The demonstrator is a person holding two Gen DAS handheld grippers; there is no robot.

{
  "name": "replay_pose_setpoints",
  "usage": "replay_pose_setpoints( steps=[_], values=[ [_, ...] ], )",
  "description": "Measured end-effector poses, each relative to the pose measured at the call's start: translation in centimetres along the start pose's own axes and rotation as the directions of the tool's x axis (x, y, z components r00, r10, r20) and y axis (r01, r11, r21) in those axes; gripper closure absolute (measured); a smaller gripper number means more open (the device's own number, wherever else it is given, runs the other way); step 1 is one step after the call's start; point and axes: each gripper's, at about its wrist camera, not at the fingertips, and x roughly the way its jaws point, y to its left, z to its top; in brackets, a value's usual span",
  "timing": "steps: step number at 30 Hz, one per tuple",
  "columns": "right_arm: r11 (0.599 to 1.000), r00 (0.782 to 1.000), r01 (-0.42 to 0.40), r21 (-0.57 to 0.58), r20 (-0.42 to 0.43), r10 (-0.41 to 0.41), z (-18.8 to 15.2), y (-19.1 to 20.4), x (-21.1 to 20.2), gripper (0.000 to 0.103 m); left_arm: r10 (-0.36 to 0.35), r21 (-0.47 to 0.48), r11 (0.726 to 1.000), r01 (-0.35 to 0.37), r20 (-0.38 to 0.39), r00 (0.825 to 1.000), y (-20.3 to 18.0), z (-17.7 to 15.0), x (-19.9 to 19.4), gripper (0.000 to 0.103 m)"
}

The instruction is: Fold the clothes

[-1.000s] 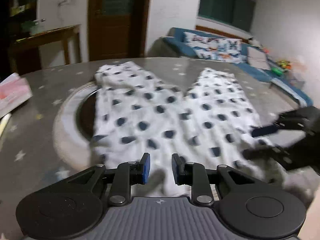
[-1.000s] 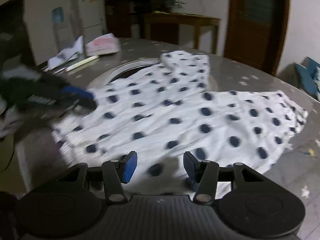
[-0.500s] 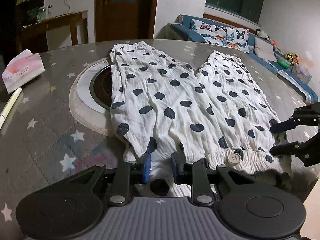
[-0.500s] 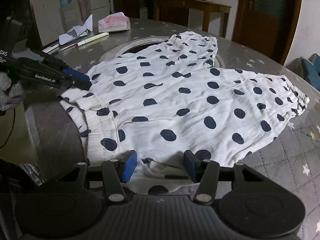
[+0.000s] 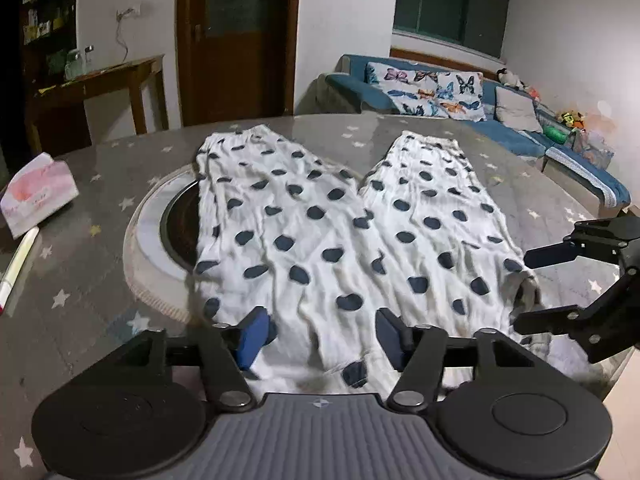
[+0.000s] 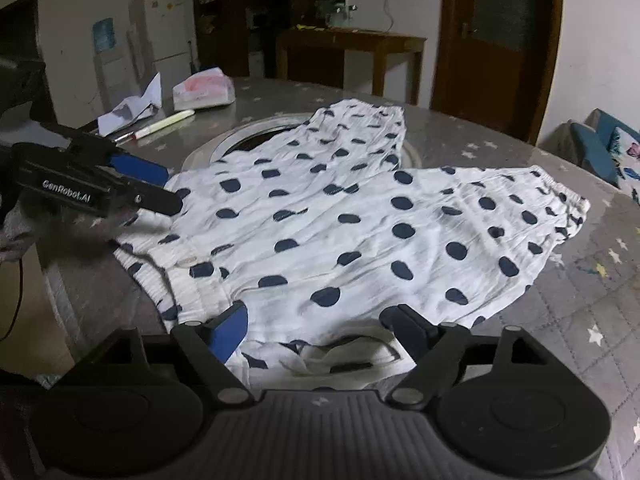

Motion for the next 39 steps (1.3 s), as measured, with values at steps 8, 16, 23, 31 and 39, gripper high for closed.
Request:
replay_pose_setpoints(
  steps=[8,16,23,31,39],
  values=[
    [0.998,0.997,0.056,0.043,0.046,-0.058,-0.5,0.3,-0.7,0.008,-0.014,0.018,1.000,0.013,0.058,0.998,-1.5,0.5,-0.8,0.009],
    [0.988,0.985,0.111,0.106,0.122,-0.124,-1.6,0.3,-2.2,0.000,-0.028,0.017,0.999,0.027,0.082,0.996,-2.4,0.7,-1.0,0.000],
    [0.958,0.963,0.118,0.261,0.205,-0.175,-2.7,-0.2,-3.0,0.000,-0.030,0.023,0.999,0.029,0.082,0.996,-3.0,0.4,-0.9,0.000],
    [0.930,0.953,0.095,0.356,0.236,-0.188,-3.2,-1.1,-3.2,0.000,-0.036,0.029,0.999,0.033,0.084,0.996,-3.5,0.5,-0.8,0.000],
    [0.930,0.964,0.132,0.344,0.172,-0.200,-3.4,-1.4,-1.9,0.000,-0.030,0.041,0.999,0.027,0.065,0.997,-4.0,0.5,0.0,0.000]
  ],
)
